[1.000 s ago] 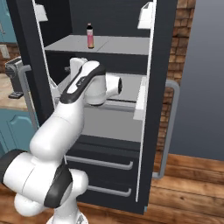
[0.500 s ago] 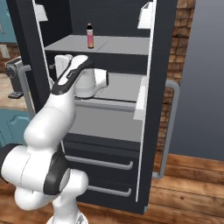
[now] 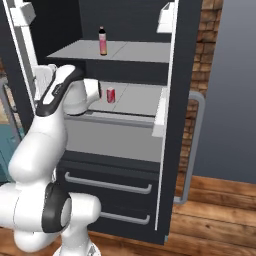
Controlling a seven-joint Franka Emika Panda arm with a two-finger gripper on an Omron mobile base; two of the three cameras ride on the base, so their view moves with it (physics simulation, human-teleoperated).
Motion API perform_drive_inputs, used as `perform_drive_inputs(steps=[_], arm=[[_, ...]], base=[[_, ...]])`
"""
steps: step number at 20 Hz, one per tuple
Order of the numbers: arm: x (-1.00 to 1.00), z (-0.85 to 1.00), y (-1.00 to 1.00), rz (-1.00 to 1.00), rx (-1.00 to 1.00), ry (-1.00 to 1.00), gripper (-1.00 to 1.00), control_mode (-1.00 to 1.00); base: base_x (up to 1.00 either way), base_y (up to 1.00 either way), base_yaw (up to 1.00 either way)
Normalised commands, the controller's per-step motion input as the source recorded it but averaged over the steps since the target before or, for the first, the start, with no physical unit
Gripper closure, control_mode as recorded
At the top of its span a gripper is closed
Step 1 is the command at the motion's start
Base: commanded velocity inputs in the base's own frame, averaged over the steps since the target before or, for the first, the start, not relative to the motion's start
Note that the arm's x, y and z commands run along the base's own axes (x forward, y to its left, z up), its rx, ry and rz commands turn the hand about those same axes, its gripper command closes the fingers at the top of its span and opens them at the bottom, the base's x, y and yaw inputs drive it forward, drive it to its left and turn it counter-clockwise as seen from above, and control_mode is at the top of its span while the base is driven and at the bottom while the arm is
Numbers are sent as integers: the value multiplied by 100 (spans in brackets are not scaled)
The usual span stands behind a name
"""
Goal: Open the fridge, grab two sodas, and place both sodas inside the bowl with ice on the dining counter.
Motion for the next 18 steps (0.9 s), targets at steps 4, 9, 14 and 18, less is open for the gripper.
perform_drive_inputs(steps=[4, 9, 14, 18], arm=[[-29, 0, 97, 2, -1, 1, -100, -100], [-2, 4, 99, 0, -6, 3, -100, -100], [0, 1, 74, 0, -8, 4, -100, -100], [0, -12, 25, 0, -10, 12, -100, -100]], base=[[0, 0, 0], [0, 0, 0], [0, 0, 0], [0, 0, 0]])
